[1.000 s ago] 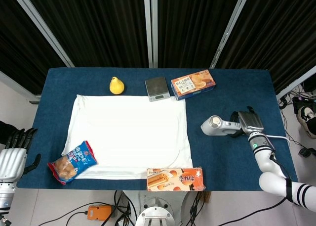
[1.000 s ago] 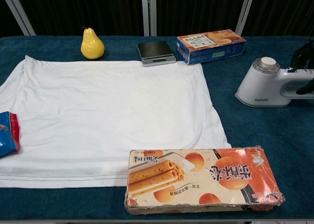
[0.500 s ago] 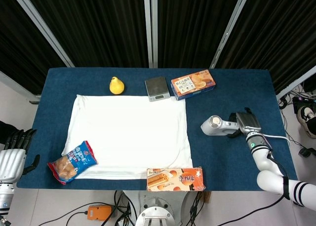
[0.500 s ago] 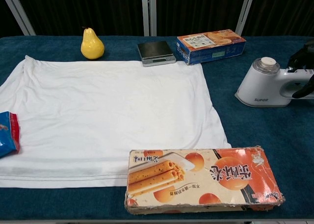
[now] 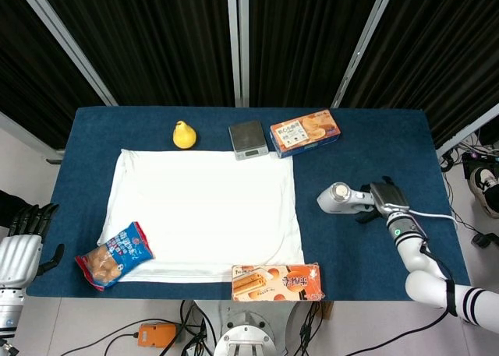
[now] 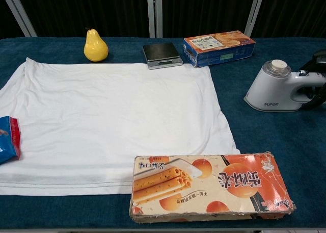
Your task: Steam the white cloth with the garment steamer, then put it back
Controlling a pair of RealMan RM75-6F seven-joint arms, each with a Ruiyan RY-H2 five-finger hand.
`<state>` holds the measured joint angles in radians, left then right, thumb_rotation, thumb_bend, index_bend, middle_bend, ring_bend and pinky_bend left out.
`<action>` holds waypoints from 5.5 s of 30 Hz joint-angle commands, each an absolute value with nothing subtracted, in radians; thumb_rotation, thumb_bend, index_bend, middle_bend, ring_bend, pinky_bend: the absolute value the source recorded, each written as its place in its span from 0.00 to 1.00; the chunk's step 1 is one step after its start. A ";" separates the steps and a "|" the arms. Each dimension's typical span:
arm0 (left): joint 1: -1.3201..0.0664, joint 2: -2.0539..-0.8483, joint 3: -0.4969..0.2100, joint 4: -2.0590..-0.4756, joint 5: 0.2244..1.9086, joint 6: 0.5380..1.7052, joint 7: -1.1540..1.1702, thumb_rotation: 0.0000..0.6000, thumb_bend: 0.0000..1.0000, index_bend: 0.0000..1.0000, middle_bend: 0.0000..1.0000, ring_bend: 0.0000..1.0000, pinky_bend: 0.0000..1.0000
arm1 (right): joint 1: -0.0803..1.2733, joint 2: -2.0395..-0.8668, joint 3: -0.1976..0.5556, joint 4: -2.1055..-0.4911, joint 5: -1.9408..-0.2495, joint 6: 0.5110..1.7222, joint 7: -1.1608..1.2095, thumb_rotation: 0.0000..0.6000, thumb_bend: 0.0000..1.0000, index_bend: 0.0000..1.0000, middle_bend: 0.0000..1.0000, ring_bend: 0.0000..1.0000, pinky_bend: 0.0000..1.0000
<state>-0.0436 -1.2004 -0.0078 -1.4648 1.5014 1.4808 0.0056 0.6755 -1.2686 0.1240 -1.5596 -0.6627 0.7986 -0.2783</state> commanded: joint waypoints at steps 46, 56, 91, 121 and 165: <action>-0.241 -1.187 0.004 -1.538 1.683 1.310 0.008 1.00 0.48 0.06 0.08 0.00 0.00 | 0.653 -1.091 0.196 -1.664 -1.290 0.739 0.161 1.00 0.63 1.00 0.89 0.87 0.63; -0.419 -1.278 -0.001 -1.556 1.641 1.024 0.078 0.48 0.54 0.06 0.08 0.00 0.00 | 0.717 -1.111 0.225 -1.689 -1.272 0.722 0.158 1.00 0.63 1.00 0.90 0.87 0.63; -0.456 -1.399 0.067 -1.509 1.470 0.914 0.184 0.00 0.54 0.06 0.04 0.00 0.00 | 0.920 -1.589 0.171 -1.381 -1.244 0.623 0.047 1.00 0.63 1.00 0.91 0.89 0.65; -0.468 -1.398 0.088 -1.502 1.470 0.935 0.172 0.00 0.54 0.06 0.04 0.00 0.00 | 0.806 -1.456 0.168 -1.378 -1.234 0.761 0.118 1.00 0.63 1.00 0.91 0.89 0.65; -0.486 -1.389 0.089 -1.538 1.466 0.946 0.206 0.00 0.54 0.06 0.04 0.00 0.00 | 0.872 -1.596 0.263 -1.234 -1.185 0.738 0.119 1.00 0.63 1.00 0.92 0.89 0.64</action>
